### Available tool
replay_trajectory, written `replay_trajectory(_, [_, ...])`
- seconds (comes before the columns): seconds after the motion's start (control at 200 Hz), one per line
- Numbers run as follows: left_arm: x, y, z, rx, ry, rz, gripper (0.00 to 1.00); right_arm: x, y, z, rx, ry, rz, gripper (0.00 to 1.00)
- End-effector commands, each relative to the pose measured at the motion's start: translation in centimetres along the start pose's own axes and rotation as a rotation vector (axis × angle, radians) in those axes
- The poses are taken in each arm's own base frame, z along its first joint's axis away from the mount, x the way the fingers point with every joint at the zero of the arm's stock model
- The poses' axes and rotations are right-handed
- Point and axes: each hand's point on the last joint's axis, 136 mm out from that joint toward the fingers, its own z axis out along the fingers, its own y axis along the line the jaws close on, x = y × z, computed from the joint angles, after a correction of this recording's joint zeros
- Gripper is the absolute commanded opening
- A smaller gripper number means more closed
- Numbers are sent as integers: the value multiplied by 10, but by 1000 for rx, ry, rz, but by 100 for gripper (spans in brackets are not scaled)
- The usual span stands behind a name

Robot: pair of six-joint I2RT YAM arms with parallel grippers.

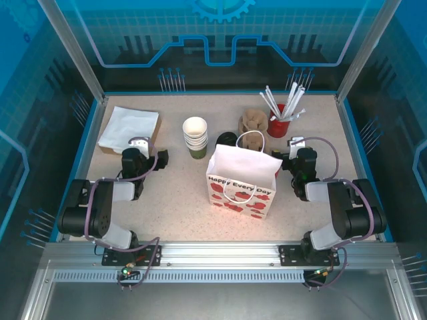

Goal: Pack the takeout coffee

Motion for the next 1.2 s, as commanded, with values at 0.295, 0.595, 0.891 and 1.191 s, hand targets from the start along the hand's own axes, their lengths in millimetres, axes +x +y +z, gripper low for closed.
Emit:
replay_trajectory(0.295, [-12,-2,2,21,-38,-8,99,-14,0,2,-26,-40,5,100])
replay_trajectory(0.595, [-21,4,-8,-20,-71,-28,99,-19,-13,-2,40,-35,40,100])
replay_trajectory(0.891, [-82,1,-71,-57,-93,-34,99,-38,-27,-47,97,-14,72,100])
replay_trajectory(1.191, [-147,-87,-155,295,102,11,92,-69,-26,-130,62,68,176,100])
